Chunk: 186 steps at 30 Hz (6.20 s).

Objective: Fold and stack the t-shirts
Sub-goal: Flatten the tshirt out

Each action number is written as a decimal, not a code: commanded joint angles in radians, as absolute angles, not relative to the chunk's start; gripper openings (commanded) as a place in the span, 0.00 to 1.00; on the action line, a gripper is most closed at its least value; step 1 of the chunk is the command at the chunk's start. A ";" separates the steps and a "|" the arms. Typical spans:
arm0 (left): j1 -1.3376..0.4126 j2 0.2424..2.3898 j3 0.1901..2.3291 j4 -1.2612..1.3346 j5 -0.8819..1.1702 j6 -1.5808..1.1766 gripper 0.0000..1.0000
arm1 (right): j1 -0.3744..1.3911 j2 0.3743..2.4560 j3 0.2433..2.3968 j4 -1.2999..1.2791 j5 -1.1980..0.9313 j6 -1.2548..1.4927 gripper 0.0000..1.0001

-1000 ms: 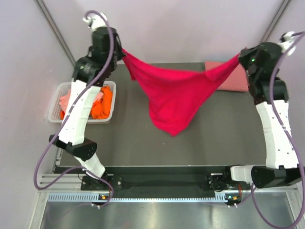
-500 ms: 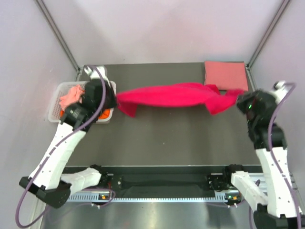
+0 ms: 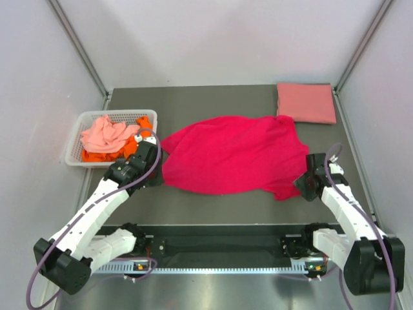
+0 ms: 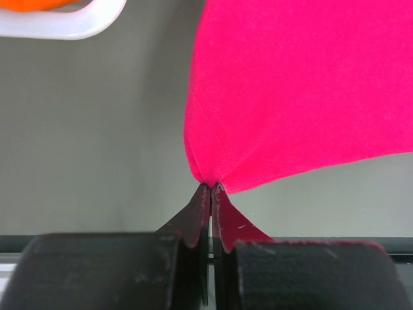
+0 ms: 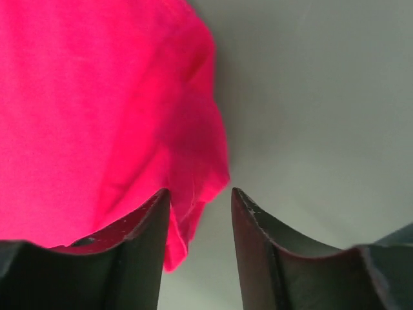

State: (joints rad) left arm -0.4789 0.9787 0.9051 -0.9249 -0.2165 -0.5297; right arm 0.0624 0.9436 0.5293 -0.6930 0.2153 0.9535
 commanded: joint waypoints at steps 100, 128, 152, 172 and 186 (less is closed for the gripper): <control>-0.477 0.988 1.019 -0.899 -0.347 -0.457 0.00 | 0.008 1.167 0.666 -0.583 0.360 0.772 0.27; -0.479 1.129 1.886 -0.847 -0.430 -0.448 0.00 | 0.008 0.885 1.660 -0.755 0.603 0.651 0.00; -0.479 1.055 1.794 -0.723 -0.290 -0.414 0.00 | 0.006 0.952 1.884 -0.666 0.469 0.479 0.00; -0.479 1.188 1.735 -0.396 -0.324 -0.371 0.00 | -0.110 1.450 2.341 -0.486 0.459 0.460 0.00; -0.479 0.908 1.589 -0.373 -0.104 -0.451 0.00 | -0.115 1.029 2.085 -0.462 0.520 0.362 0.00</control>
